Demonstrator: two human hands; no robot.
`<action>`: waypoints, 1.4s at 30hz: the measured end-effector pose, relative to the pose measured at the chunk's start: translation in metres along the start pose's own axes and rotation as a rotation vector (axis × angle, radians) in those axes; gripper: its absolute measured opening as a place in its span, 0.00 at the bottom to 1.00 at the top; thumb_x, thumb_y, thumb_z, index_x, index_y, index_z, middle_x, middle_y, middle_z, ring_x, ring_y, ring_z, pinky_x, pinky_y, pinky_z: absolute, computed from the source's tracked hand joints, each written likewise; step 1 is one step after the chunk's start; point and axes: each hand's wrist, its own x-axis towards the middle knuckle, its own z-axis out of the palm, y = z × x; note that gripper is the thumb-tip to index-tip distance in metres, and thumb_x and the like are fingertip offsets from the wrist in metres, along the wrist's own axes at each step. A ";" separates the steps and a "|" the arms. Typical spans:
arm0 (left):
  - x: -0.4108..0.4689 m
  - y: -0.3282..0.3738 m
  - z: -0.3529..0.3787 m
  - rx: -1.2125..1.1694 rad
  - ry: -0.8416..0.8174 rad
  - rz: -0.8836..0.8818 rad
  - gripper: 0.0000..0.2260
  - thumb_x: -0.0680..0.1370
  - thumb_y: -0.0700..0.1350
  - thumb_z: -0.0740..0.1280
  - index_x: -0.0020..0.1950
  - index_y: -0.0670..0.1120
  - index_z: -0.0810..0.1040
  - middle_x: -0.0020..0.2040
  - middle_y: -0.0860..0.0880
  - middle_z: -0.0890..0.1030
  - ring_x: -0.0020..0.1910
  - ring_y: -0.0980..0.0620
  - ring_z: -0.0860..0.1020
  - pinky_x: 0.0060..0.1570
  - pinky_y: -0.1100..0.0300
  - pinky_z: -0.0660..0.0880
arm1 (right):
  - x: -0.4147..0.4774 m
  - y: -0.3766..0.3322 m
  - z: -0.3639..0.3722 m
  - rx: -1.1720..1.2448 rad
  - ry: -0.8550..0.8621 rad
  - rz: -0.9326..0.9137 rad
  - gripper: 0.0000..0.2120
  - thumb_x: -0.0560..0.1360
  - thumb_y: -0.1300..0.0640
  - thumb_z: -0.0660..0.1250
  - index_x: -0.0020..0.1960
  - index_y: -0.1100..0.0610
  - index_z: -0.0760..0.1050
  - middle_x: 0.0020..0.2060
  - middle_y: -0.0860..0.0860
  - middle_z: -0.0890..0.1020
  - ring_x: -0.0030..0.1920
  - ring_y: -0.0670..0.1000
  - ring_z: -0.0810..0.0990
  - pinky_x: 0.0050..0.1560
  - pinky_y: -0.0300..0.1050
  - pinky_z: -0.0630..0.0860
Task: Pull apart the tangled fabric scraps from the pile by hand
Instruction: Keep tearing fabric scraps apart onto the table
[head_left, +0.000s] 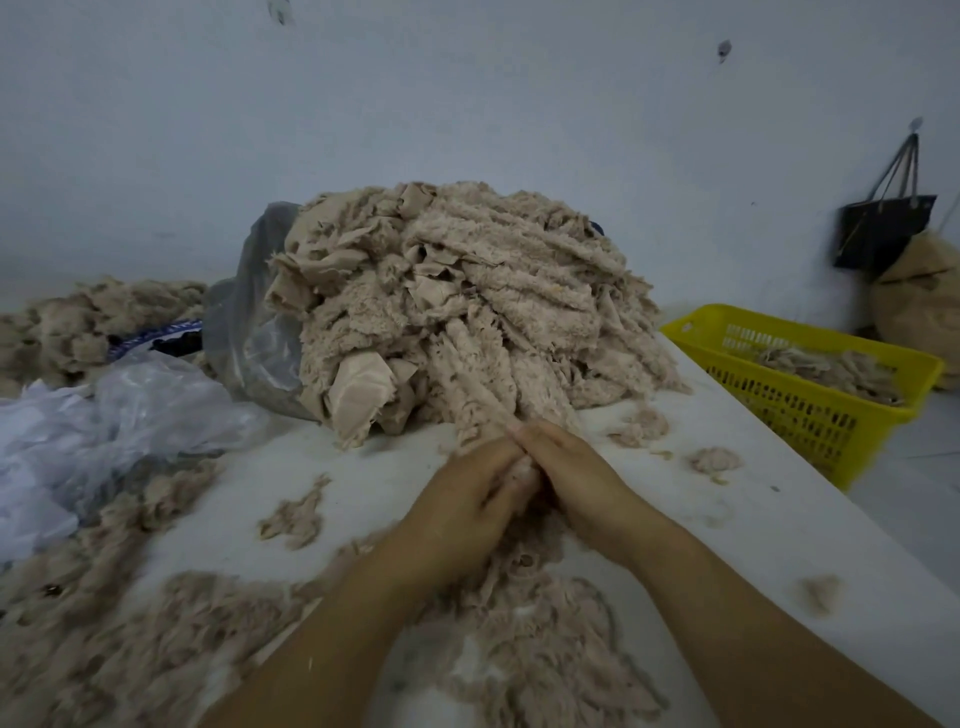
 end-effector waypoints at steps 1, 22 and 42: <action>0.000 0.002 0.001 0.007 -0.053 0.033 0.08 0.84 0.46 0.60 0.47 0.49 0.75 0.40 0.57 0.75 0.39 0.62 0.73 0.39 0.68 0.67 | 0.001 0.001 0.000 0.021 0.002 0.017 0.19 0.73 0.38 0.70 0.43 0.55 0.77 0.42 0.61 0.80 0.45 0.57 0.81 0.51 0.55 0.78; 0.013 -0.023 -0.010 -0.674 0.279 -0.645 0.33 0.62 0.73 0.73 0.56 0.51 0.79 0.47 0.49 0.84 0.43 0.53 0.83 0.47 0.54 0.81 | -0.003 -0.005 0.008 -0.380 -0.090 -0.109 0.18 0.83 0.48 0.59 0.35 0.50 0.68 0.29 0.42 0.70 0.32 0.44 0.67 0.35 0.39 0.65; 0.011 -0.057 -0.033 -0.762 0.829 -0.805 0.24 0.82 0.61 0.58 0.34 0.48 0.76 0.22 0.54 0.73 0.19 0.57 0.70 0.21 0.66 0.67 | -0.008 -0.015 -0.004 -0.349 0.086 -0.089 0.18 0.82 0.49 0.59 0.39 0.60 0.64 0.31 0.54 0.67 0.33 0.51 0.66 0.35 0.44 0.64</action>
